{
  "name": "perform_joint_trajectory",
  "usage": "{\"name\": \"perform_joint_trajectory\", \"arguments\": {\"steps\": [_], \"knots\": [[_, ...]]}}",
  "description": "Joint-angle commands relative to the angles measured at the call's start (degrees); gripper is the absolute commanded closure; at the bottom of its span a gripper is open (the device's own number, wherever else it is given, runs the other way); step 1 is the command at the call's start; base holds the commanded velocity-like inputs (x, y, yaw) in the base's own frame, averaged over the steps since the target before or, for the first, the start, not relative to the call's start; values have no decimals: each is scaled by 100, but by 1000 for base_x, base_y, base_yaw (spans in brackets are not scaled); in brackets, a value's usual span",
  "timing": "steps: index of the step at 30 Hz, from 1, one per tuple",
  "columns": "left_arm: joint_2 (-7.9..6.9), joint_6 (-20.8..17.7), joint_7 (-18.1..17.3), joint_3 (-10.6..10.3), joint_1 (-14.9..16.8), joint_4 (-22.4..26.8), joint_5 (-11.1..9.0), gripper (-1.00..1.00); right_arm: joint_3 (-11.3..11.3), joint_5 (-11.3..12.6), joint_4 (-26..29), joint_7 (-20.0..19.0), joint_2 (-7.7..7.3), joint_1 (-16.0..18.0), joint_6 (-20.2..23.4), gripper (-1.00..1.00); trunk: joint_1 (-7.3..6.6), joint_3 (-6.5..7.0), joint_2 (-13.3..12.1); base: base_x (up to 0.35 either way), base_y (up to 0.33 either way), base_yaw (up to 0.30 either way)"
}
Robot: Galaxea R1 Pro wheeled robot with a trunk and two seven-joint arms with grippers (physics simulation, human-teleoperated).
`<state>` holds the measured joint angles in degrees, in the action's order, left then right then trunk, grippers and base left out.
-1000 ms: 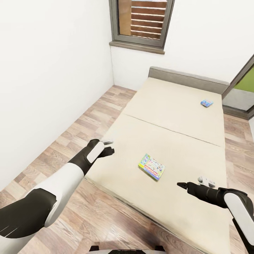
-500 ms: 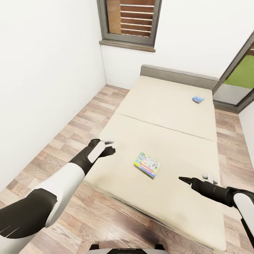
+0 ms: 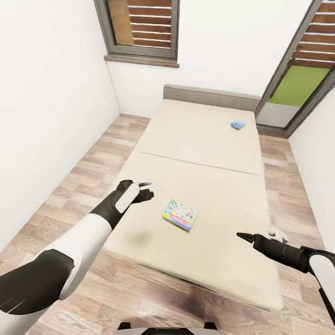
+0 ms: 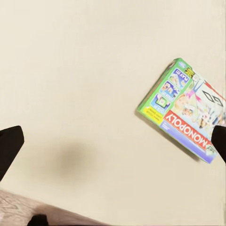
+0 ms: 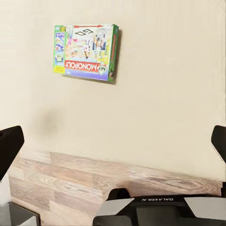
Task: Put all the toys in the child's room - the three board games (two on the bed and one on the table), the two jigsaw puzzles on the table, and the tennis ball on the table - inside the toy box on the table in the child's room.
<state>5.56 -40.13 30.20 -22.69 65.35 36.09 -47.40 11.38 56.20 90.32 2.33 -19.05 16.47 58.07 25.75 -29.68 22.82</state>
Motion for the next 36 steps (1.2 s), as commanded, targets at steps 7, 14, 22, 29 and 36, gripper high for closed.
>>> {"name": "perform_joint_trajectory", "arguments": {"steps": [7, 14, 22, 29, 36], "knots": [[-23, -11, 56, -38, 4, 55, -60, -100, 5, 23, 7, 23, 0, 3, 21, -100, 3, -8, 10, 0, 0, -167], [-42, -13, 56, -43, 4, 63, -59, -100, 2, 30, 10, 19, 10, 0, 20, -100, 3, -27, 10, 0, 0, -76], [-46, -11, 56, -42, 4, 65, -59, -100, -3, 24, 5, 25, 14, 1, 20, -100, 3, -88, 10, 0, 0, -116], [-49, -7, 56, -42, 4, 65, -59, -100, -12, 23, 3, 29, 15, 4, 20, -100, 3, -147, 10, 0, 0, -123], [-47, -10, 56, -35, 4, 65, -59, -100, -36, 23, 3, 31, 15, 5, 20, -100, 3, -207, 10, 36, 0, -120]]}}
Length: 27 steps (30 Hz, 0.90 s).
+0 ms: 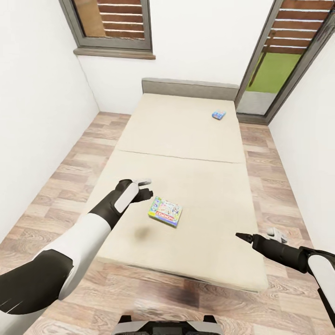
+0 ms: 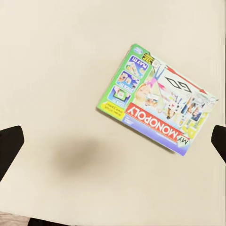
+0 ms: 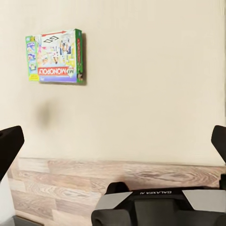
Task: Put all the toys in the child's room - the three board games (two on the bed and one on the table), the two jigsaw puzzles on the table, and the tennis ball on the table - inside the toy box on the table in the child's room.
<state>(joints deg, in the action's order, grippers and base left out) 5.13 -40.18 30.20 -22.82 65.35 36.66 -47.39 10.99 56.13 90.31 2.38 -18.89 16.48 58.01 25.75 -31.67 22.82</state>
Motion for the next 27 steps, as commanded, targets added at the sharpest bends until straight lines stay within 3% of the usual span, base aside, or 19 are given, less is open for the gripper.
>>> {"name": "perform_joint_trajectory", "arguments": {"steps": [1, 27], "knots": [[-4, -3, 56, -22, 4, 7, -60, -100, 1, 30, 4, 25, -1, 5, 26, -100, 4, -17, 10, 101, 0, -113], [-12, -7, 48, 28, 8, 7, -66, -100, -9, 29, 4, 29, 0, 5, 26, -100, 4, -259, 10, 24, 0, -34]]}}
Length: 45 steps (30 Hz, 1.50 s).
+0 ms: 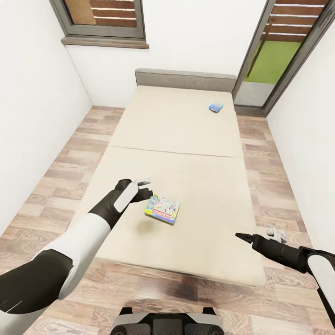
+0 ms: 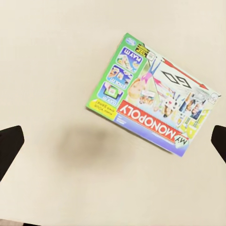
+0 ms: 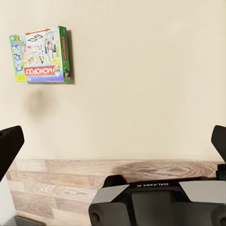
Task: Put all the toys in the child's room - the three board games (two on the bed and one on the table), the two jigsaw puzzles on the table, and the tennis ball on the table - inside the toy box on the table in the child's room.
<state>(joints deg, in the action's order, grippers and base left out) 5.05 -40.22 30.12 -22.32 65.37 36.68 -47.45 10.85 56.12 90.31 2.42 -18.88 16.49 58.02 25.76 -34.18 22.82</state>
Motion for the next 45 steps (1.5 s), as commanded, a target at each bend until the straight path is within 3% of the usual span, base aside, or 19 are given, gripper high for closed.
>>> {"name": "perform_joint_trajectory", "arguments": {"steps": [1, 16, 29, 45], "knots": [[-2, -4, 56, -16, 8, 6, -61, -100, 4, 31, 4, 25, -1, 4, 26, -100, 3, -18, 10, 0, 0, 0], [55, -12, 49, 30, 50, 6, -96, -100, 43, 32, 13, 11, -10, 4, 34, -100, 3, -159, 10, 0, 0, 0], [234, -108, 53, 31, 70, 167, -114, -100, 72, 76, 37, -20, -23, -5, 50, -100, 3, -282, 10, 0, 0, -15], [239, -198, 56, 19, 72, 333, -116, -100, 75, 87, 40, -22, -26, -5, 52, -100, 3, -409, 10, 0, 0, -153]]}}
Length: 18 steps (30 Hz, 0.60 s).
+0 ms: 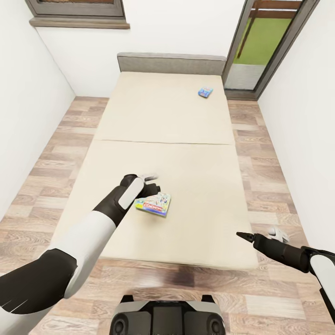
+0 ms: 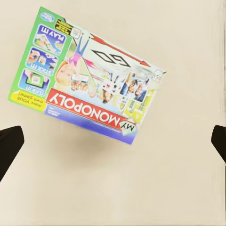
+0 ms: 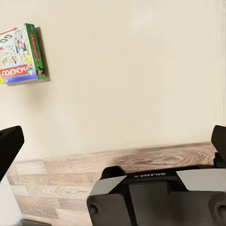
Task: Put all the toys in the child's room - the three board games (two on the bed and one on the table), the two jigsaw puzzles on the table, and the tennis ball on the table - inside the toy box on the table in the child's room.
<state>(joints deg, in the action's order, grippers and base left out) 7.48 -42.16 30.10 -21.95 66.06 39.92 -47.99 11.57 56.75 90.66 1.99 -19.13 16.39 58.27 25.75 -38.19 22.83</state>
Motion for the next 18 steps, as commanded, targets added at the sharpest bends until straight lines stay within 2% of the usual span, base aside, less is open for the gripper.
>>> {"name": "perform_joint_trajectory", "arguments": {"steps": [1, 7, 18], "knots": [[-7, -5, 57, -20, 3, 9, -62, -100, 3, 25, 4, 21, -1, 5, 27, -100, 3, -14, 9, 0, 0, -197], [-15, -10, 57, -21, 3, 21, -57, -100, 3, 28, 9, 21, 2, 3, 25, -100, 3, -38, 9, 0, 0, -111], [-33, -20, 57, -20, 3, 89, -51, -100, 3, 29, 12, 21, 5, 4, 24, -100, 3, -69, 9, 0, 0, -17]]}}
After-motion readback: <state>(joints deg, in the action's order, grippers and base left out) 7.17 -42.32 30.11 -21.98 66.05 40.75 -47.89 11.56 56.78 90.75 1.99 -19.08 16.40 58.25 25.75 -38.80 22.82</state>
